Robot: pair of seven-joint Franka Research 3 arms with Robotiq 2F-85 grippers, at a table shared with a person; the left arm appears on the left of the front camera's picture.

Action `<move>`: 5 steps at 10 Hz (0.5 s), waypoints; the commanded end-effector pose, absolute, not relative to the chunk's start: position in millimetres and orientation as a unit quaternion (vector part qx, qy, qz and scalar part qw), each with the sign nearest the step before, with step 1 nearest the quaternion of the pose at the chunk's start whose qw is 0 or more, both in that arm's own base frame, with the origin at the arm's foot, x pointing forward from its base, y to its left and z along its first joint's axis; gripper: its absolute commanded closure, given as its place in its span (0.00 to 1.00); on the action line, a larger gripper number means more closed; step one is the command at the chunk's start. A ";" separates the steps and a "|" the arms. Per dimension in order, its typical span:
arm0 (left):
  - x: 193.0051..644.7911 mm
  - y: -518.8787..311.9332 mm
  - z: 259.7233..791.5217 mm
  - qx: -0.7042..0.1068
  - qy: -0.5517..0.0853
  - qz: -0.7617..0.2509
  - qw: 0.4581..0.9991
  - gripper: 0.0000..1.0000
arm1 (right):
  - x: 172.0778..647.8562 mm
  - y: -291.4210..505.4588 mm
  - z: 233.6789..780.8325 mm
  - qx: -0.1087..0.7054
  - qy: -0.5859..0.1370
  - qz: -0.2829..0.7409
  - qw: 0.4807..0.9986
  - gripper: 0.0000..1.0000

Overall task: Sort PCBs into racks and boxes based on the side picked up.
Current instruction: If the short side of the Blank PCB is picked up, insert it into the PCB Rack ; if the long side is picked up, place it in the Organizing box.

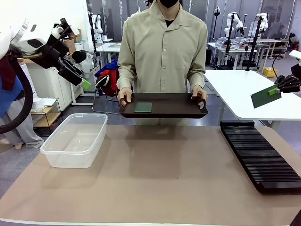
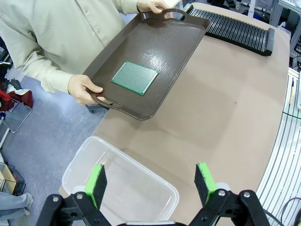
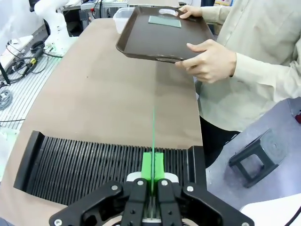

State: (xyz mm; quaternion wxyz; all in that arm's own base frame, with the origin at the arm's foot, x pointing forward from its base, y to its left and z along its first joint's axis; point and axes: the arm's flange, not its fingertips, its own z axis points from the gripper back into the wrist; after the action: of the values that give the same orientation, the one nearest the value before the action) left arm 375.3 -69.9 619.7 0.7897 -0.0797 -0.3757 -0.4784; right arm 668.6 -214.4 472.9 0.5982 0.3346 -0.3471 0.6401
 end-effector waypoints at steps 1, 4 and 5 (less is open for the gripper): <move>375.3 -68.3 618.9 -0.080 -0.371 -0.486 0.787 0.00 | 668.7 -205.8 460.0 0.322 -0.356 0.648 0.591 0.98; 375.3 -68.3 618.9 -0.080 -0.371 -0.486 0.787 0.00 | 667.6 -197.7 434.8 0.305 -0.352 0.659 0.590 0.98; 375.3 -68.3 618.9 -0.080 -0.371 -0.486 0.787 0.00 | 667.7 -197.8 427.8 0.303 -0.356 0.662 0.585 0.98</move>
State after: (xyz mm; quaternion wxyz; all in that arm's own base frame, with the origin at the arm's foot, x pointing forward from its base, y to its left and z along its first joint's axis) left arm 375.3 -69.9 619.7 0.7897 -0.0797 -0.3757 -0.4785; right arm 680.0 -201.8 434.8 0.5904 0.3184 -0.3576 0.6497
